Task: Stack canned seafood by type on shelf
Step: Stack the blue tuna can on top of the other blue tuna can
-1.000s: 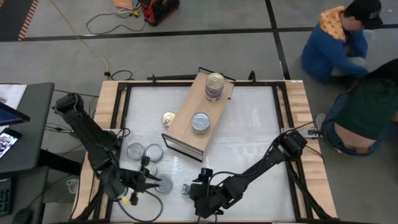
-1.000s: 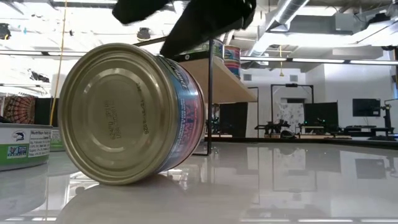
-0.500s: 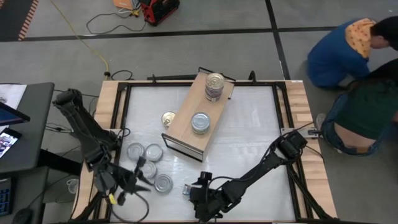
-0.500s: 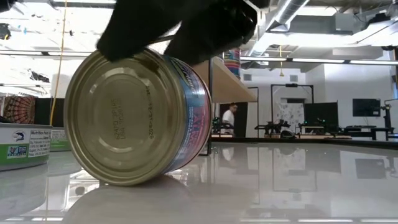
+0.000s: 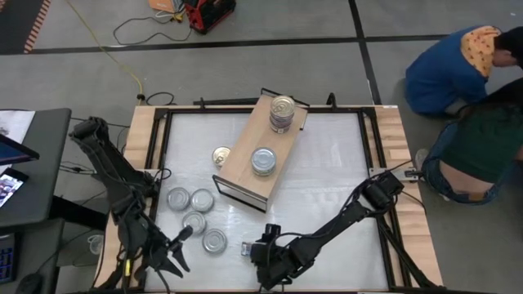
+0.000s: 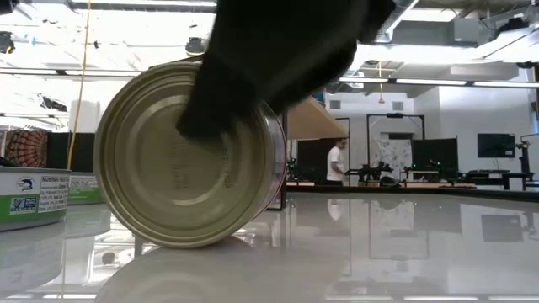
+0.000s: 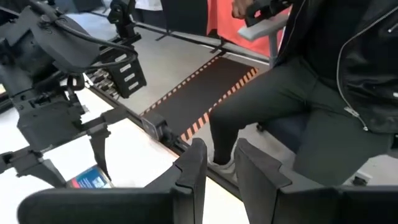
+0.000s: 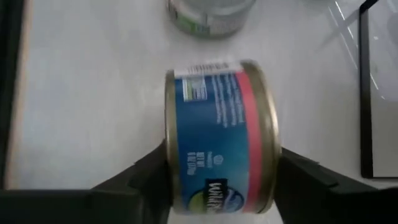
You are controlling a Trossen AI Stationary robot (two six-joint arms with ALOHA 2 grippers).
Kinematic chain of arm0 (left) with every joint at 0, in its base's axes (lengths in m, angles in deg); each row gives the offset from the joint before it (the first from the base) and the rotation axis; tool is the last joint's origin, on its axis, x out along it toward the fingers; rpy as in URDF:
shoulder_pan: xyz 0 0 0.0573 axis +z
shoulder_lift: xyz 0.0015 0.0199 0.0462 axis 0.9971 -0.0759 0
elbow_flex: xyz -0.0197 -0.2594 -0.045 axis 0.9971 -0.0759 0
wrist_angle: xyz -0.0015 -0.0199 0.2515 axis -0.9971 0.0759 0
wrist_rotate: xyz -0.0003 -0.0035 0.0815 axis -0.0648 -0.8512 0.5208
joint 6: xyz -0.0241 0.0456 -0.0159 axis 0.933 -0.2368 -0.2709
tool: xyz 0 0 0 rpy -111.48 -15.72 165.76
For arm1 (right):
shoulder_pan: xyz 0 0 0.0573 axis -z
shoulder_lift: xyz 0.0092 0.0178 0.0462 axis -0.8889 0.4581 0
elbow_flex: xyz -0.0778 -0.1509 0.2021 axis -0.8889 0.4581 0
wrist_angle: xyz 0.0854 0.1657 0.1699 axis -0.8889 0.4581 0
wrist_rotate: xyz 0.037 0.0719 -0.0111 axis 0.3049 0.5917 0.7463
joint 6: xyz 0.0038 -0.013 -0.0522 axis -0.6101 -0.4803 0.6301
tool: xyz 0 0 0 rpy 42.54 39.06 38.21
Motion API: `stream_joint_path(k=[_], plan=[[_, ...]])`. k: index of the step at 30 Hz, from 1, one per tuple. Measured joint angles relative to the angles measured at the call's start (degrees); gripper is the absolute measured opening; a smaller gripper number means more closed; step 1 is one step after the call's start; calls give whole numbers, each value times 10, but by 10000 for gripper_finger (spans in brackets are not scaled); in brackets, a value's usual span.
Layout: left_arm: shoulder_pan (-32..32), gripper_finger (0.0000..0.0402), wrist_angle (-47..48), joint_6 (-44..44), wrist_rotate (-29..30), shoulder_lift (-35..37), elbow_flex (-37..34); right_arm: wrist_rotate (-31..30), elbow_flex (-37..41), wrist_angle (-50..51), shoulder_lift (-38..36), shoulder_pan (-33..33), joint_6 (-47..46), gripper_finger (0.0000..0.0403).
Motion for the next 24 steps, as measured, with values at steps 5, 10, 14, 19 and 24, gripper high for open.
stream_joint_path(k=[5, 10, 14, 19, 24], plan=[[0, 74, 16, -2, 16, 17, 0, 6, 0, 22, 2, 4, 1, 217], [0, 74, 23, -2, 42, 51, 0, -3, 0, 48, -11, 5, 24, 217], [0, 74, 23, 6, 85, 95, 0, -41, -9, 97, -37, -1, 33, 217], [0, 74, 21, -5, 110, 146, 0, -130, -19, 101, -88, -22, 112, 221], [2, 74, 21, -43, 96, 177, 0, -204, -20, -19, -138, -24, 293, 219]])
